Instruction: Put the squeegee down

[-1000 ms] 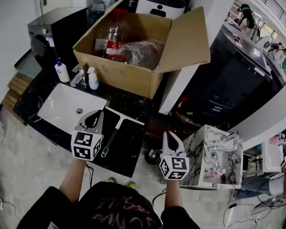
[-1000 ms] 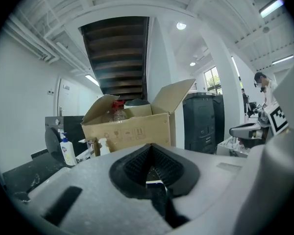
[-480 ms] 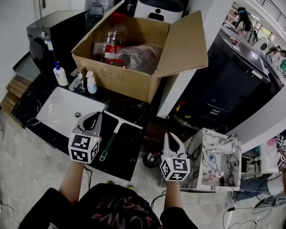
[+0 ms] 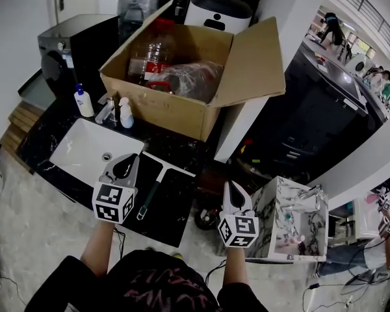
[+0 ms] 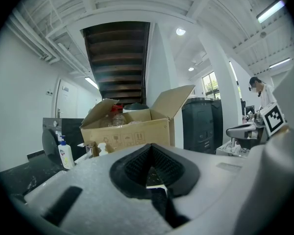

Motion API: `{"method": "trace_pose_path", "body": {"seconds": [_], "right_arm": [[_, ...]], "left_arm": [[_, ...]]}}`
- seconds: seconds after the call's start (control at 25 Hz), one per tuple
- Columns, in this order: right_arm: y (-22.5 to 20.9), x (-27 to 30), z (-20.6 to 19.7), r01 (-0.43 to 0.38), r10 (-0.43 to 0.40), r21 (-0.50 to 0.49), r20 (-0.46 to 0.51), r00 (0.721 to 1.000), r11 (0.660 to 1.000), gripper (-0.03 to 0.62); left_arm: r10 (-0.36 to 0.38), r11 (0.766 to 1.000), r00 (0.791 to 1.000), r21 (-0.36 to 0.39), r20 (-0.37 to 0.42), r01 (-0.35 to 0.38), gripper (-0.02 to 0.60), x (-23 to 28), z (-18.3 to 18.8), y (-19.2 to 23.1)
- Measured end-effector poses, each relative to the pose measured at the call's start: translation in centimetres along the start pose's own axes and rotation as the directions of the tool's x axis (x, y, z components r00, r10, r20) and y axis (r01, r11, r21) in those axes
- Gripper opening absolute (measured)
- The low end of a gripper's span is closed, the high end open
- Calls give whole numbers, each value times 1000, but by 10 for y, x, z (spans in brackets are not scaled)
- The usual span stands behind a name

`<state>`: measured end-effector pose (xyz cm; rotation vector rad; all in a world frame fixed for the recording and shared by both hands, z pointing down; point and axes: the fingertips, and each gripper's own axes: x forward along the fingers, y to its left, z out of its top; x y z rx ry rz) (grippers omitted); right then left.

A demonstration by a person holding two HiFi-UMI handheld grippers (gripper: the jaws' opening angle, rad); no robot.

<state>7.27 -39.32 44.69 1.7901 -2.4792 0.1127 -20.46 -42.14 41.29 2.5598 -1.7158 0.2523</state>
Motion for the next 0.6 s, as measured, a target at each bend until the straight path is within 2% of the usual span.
{"method": "trace_pose_path", "body": {"seconds": [0.6], "right_arm": [[1,-3,7,13,-13,-10,2,1000,1000,0]], "left_arm": [[-17,1000,1000,-7,-6,17,3,-2,0,-1]]}}
